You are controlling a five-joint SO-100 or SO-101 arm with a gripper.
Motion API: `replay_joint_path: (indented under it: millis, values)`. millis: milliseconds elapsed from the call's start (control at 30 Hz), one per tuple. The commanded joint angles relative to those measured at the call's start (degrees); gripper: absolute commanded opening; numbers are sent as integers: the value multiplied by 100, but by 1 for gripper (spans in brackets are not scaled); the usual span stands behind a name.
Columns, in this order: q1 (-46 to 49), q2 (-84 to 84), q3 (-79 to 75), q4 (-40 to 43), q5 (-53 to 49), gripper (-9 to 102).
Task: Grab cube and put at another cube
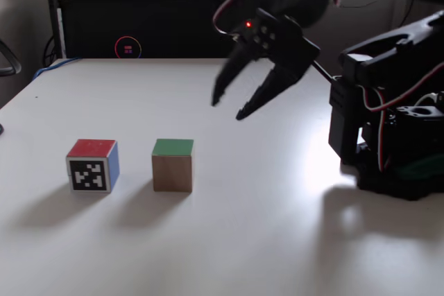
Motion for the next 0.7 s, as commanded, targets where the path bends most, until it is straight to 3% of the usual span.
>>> replay_joint_path:
  millis: [0,300,667]
  values:
    - [9,-229,-562,123,-18,29]
    - [70,-2224,-1986,633,211,41]
    - [-53,-4131,-3384,1072,756,43]
